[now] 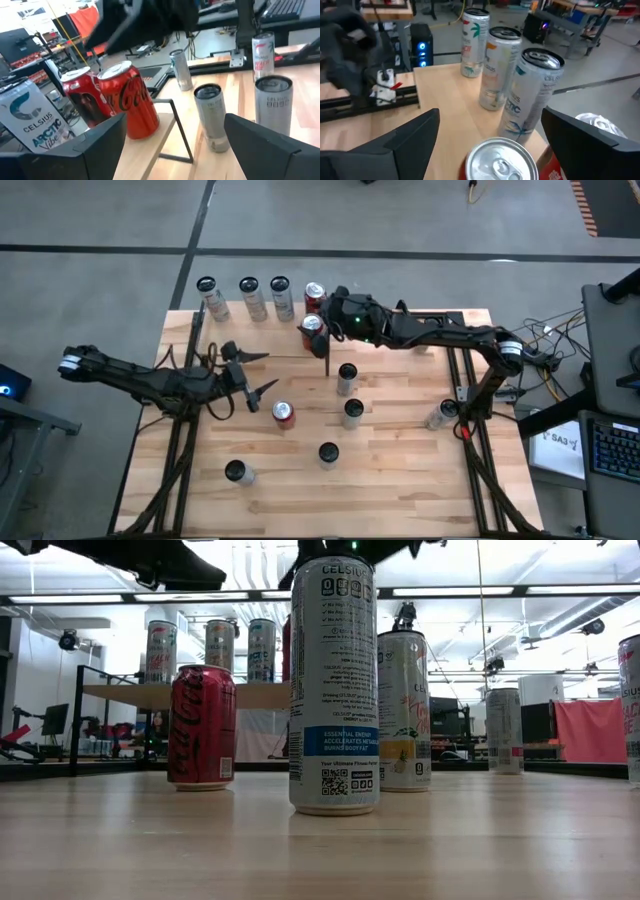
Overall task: Place canned beverage on shelf
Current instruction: Put the right red soda can on the shelf aligned with the other red soda can
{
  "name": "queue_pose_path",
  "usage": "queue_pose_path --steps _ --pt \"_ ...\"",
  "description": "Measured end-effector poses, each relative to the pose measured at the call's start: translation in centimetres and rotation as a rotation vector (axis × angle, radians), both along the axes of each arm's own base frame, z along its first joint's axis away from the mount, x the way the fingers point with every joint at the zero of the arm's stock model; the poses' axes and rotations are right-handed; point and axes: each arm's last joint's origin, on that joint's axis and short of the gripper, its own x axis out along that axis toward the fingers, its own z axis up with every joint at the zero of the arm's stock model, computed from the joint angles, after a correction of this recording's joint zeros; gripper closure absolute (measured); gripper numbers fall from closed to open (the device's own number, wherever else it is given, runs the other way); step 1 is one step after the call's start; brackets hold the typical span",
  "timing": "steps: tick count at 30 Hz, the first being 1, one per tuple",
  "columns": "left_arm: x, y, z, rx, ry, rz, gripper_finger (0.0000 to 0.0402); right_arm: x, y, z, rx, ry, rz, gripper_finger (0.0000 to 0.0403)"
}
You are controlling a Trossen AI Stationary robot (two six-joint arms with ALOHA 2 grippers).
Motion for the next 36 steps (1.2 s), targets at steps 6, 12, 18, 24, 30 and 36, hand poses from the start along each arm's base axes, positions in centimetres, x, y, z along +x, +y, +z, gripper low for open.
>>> queue_pose_path --steps 6,12,18,24,30,36 --pt "0.1 0.4 0.0 0.046 0.028 -0.061 0.0094 -0.2 1.7 3.1 0.029 0.056 0.037 0.0101" --pt "0.4 2.1 0.3 0.106 0.030 -0.138 0.0135 -0.5 3.3 4.7 0.118 0.076 0.047 0.0197" --pt "0.4 4.9 0.7 0.170 0.018 -0.129 0.0241 -0.4 4.0 4.1 0.204 0.088 0.034 0.0328" --pt "0.1 6.6 1.0 0.180 -0.011 -0.238 0.0386 0.1 4.0 2.7 0.283 0.108 0.002 0.0389" --pt "-0.1 7.1 1.0 0.190 -0.011 -0.241 0.0380 1.4 3.8 0.4 0.352 0.156 -0.033 0.0393" --pt "-0.9 6.8 1.9 0.211 -0.015 -0.231 0.0400 1.9 3.7 -0.5 0.397 0.172 -0.067 0.0394"
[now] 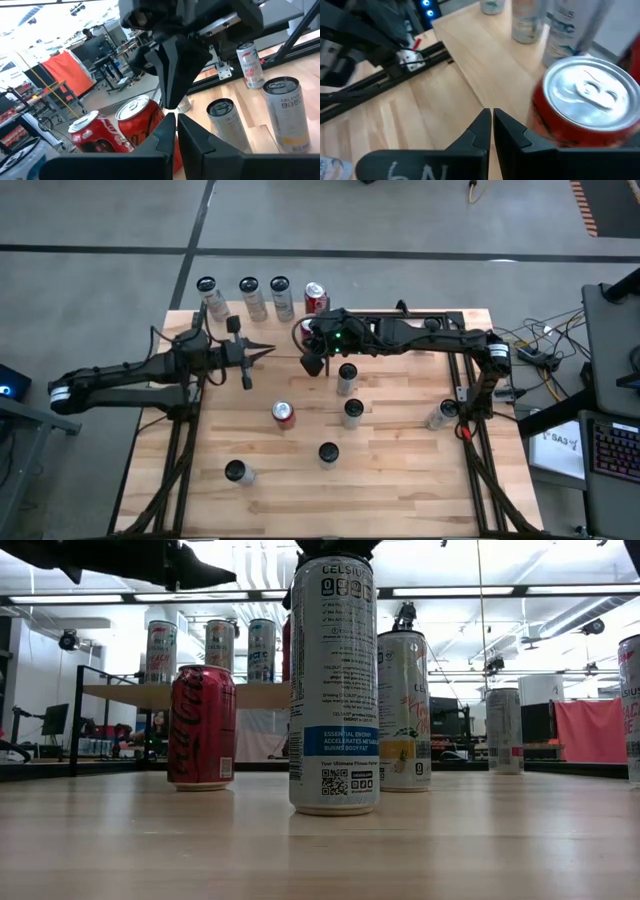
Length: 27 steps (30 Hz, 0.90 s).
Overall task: Place canned beverage on shelf
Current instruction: Put the right red soda can on the shelf aligned with the other red soda can
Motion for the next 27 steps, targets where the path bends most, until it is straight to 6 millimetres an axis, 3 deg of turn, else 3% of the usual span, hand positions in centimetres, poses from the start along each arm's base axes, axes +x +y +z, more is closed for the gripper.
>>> queue_pose_path --steps 12,27 --pt "-1.8 -0.5 0.8 0.001 -0.030 0.001 0.0401 -0.3 -0.4 -0.2 -0.056 0.039 -0.143 0.0394" --pt "-1.8 -0.5 0.7 -0.012 -0.025 0.002 0.0401 -0.7 -1.4 -0.3 -0.095 0.064 -0.200 0.0394"
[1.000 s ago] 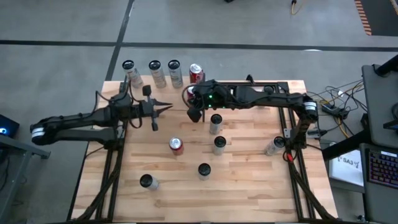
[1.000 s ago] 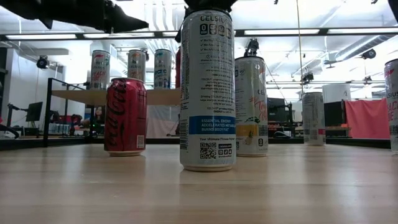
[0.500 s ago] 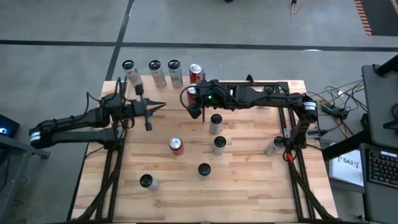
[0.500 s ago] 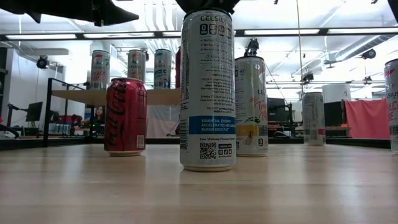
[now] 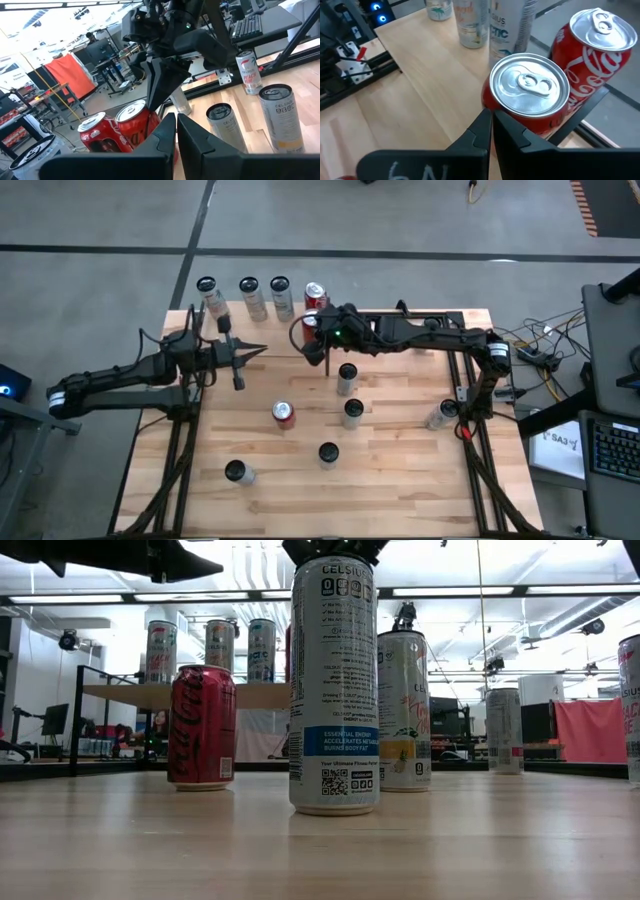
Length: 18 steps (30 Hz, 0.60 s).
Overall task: Place canned beverage on shelf
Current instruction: Put the right red soda can on the shelf aligned with the other red soda can
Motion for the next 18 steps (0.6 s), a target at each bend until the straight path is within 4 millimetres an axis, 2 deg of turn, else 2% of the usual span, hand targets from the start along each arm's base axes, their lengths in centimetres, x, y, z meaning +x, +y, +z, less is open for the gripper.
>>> queue_pose_path --steps 8,18 --pt "0.1 0.0 -0.1 0.001 0.004 0.000 0.0402 -0.3 -1.0 0.0 -0.020 0.018 -0.024 0.0394" --pt "0.1 0.0 -0.1 0.001 0.007 0.000 0.0402 -0.3 -1.2 -0.1 -0.015 0.017 -0.038 0.0394"
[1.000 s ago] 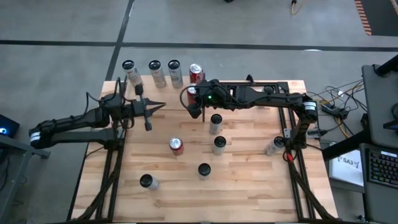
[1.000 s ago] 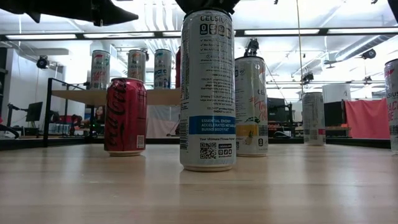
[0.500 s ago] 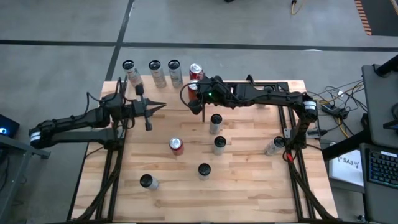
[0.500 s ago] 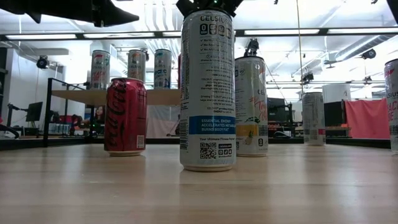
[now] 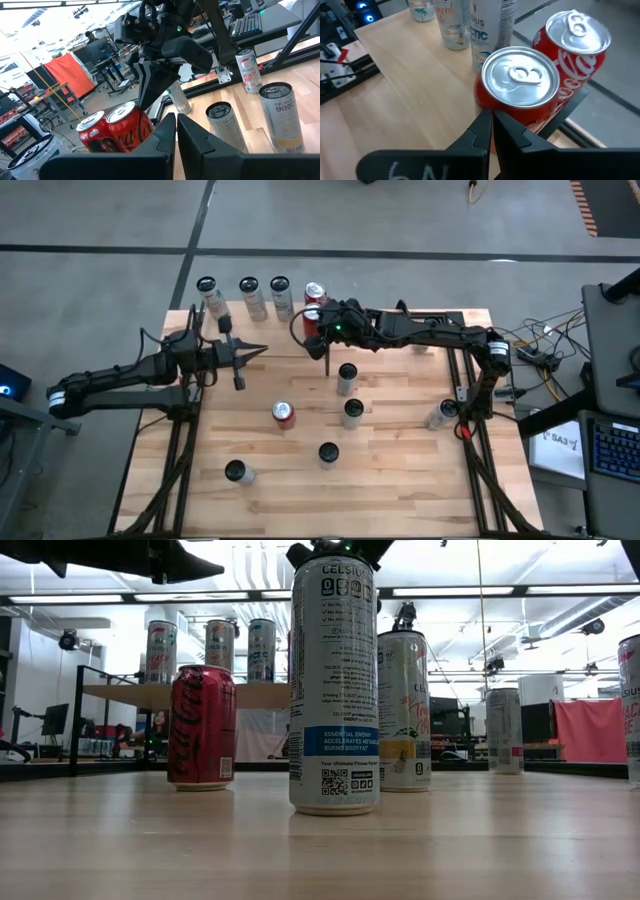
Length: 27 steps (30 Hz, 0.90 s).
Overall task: Place canned beverage on shelf
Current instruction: Put the right red soda can on the shelf aligned with the other red soda can
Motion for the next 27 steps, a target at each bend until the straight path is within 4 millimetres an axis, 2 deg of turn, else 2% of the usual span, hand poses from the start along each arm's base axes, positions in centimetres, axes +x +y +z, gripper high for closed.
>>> queue_pose_path --steps 8,27 --pt "0.0 0.0 0.0 0.000 0.000 0.000 0.0402 0.5 1.1 -0.3 0.039 -0.016 0.044 0.0394" --pt "0.0 0.0 0.0 0.001 0.001 -0.001 0.0402 0.2 -0.1 -0.8 0.006 0.003 -0.031 0.0394"
